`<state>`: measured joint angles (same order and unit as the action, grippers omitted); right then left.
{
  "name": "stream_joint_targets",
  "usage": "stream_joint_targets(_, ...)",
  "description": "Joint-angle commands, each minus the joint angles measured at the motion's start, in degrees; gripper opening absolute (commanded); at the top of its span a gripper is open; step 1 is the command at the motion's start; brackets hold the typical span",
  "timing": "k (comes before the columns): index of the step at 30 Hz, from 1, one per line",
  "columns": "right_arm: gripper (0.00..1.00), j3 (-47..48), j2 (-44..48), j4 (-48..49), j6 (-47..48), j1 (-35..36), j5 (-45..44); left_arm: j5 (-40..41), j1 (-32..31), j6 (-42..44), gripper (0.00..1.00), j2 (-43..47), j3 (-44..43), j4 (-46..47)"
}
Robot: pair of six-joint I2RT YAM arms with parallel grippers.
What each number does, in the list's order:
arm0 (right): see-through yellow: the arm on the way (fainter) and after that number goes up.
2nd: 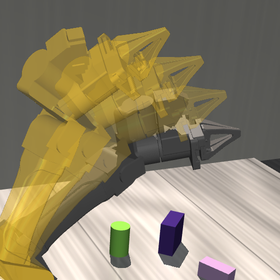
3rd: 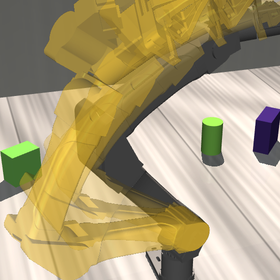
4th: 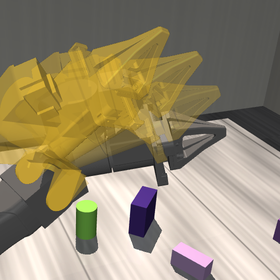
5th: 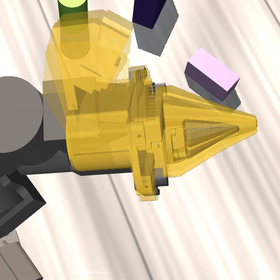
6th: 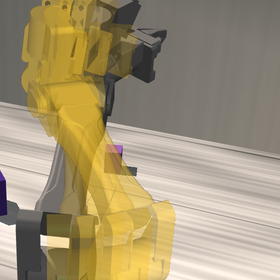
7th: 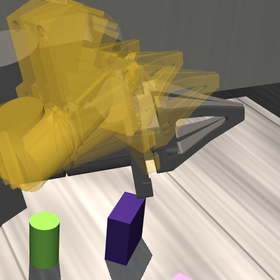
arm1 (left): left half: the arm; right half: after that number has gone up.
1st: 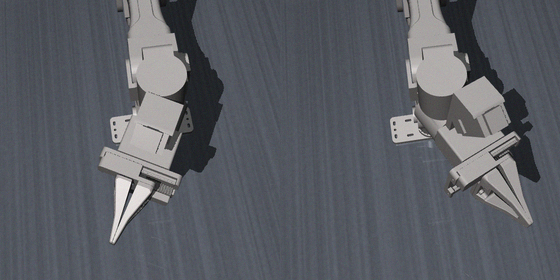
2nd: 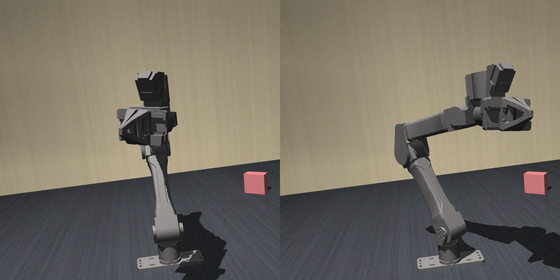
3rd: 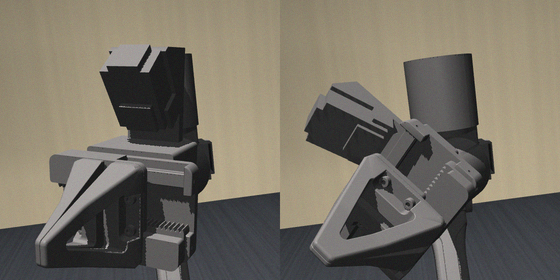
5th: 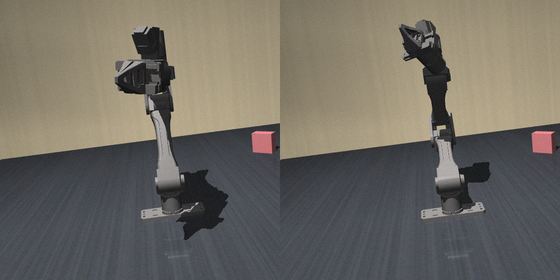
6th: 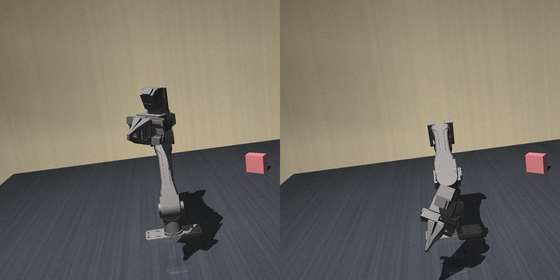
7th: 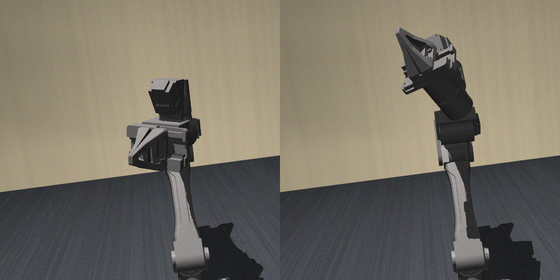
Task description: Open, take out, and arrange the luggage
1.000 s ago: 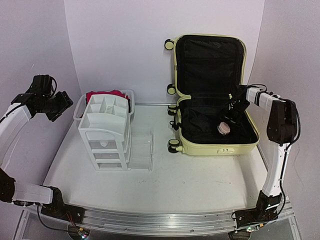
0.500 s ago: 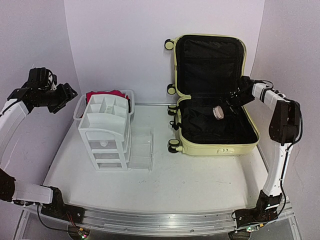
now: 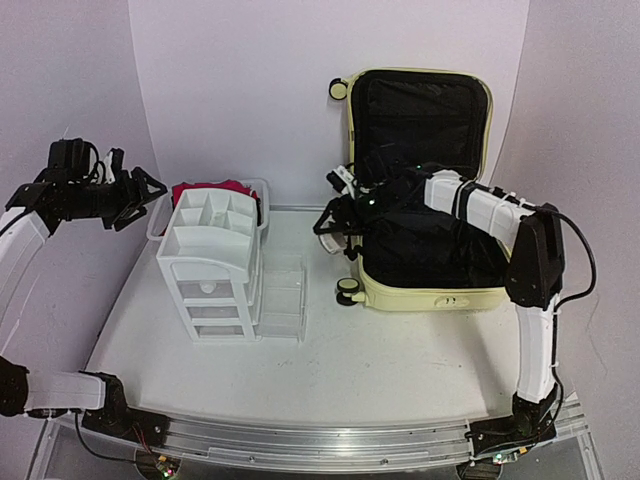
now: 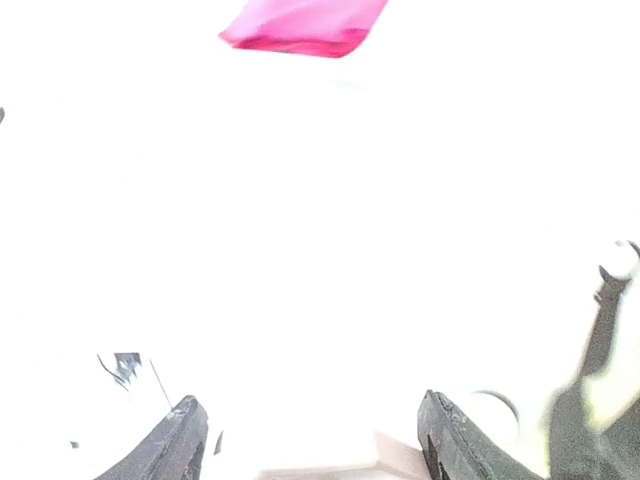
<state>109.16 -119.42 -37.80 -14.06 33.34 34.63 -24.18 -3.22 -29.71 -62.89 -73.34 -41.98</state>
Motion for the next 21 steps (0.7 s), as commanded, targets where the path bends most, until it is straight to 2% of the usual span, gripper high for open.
stream_joint_targets(1, 0.37, 7.4, -3.9, 3.4, 8.6, 4.5, -6.1, -7.5, 0.0, 0.4, 0.77, 3.2, 2.5, 1.2)
stream_joint_targets(7, 0.40, 10.4, -8.8, 1.8, 17.2, 12.7, -14.3, -8.5, 0.0, 2.1, 0.77, 6.1, 4.7, 1.3)
stream_joint_targets(18, 0.40, 15.8, -19.1, 4.1, 17.7, 15.9, -16.5, -10.4, 0.0, 2.9, 0.77, 8.9, 8.2, 1.2)
stream_joint_targets(21, 0.46, 15.5, -20.2, 4.2, 18.3, 16.3, -18.9, -10.3, 0.0, 3.2, 0.77, 8.8, 8.5, 1.2)
